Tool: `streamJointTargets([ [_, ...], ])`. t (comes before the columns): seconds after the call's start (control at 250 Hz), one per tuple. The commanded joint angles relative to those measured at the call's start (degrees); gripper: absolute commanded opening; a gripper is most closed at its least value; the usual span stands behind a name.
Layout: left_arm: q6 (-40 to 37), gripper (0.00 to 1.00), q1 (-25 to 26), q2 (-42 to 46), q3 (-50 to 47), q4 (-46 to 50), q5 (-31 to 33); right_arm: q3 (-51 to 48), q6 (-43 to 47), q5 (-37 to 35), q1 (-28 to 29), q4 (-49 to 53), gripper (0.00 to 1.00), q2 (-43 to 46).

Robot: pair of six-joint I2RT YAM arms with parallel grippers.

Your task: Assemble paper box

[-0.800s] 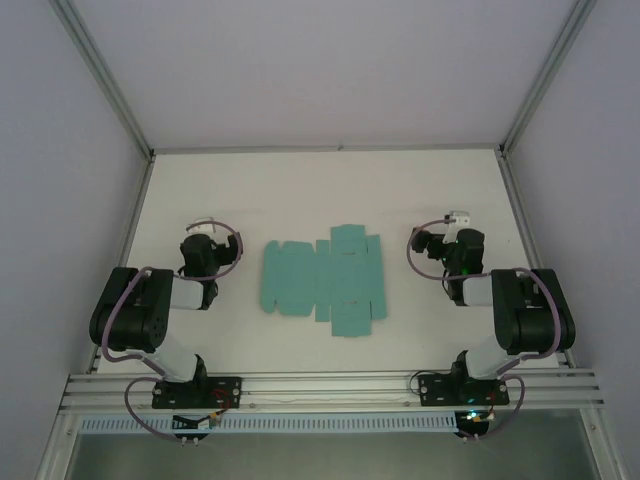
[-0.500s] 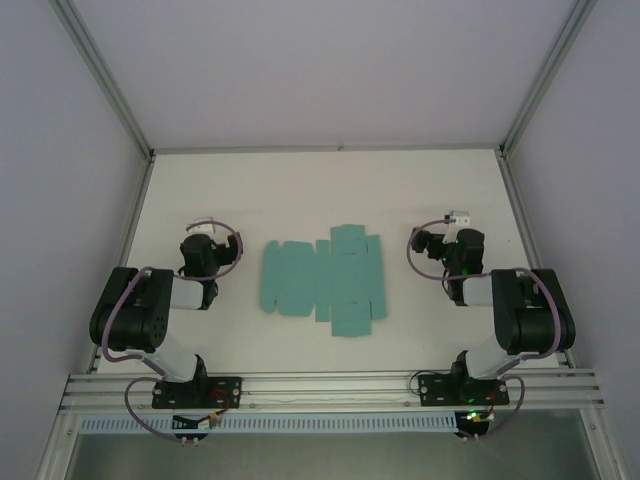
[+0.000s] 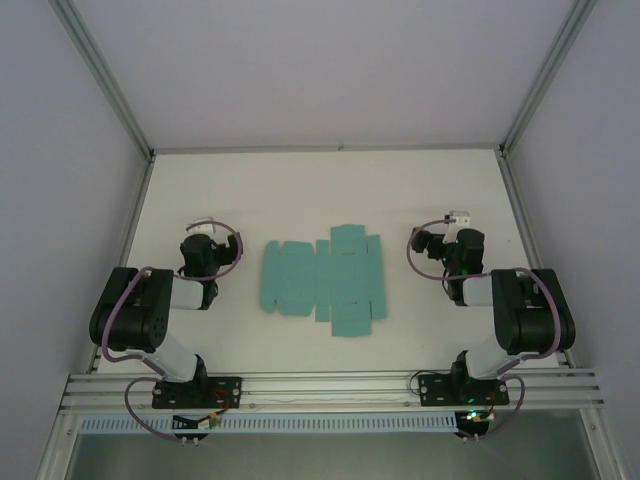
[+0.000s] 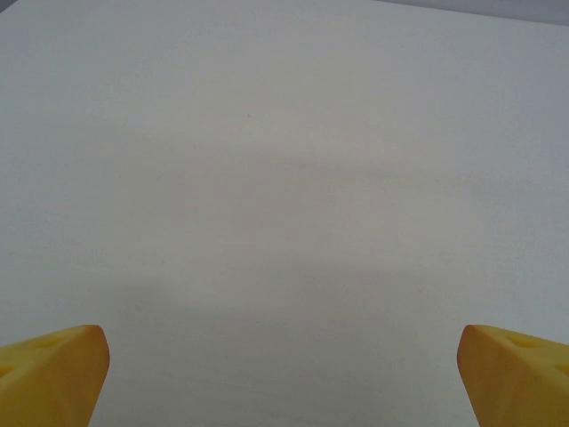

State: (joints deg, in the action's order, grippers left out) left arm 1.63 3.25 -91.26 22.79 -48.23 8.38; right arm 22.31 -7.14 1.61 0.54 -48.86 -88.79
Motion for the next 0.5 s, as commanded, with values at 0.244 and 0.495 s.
streamJointTargets([
  [0.244, -0.94, 1.0, 0.36, 9.64, 8.15, 18.23, -0.32, 6.63, -1.25, -2.14, 0.0, 15.38, 1.0, 8.95],
  [0.495, 11.34, 1.0, 2.7, 18.15, 18.19, 40.72, -5.88, 22.48, -11.89, 1.16, 6.39, 47.94, 1.0, 16.64],
])
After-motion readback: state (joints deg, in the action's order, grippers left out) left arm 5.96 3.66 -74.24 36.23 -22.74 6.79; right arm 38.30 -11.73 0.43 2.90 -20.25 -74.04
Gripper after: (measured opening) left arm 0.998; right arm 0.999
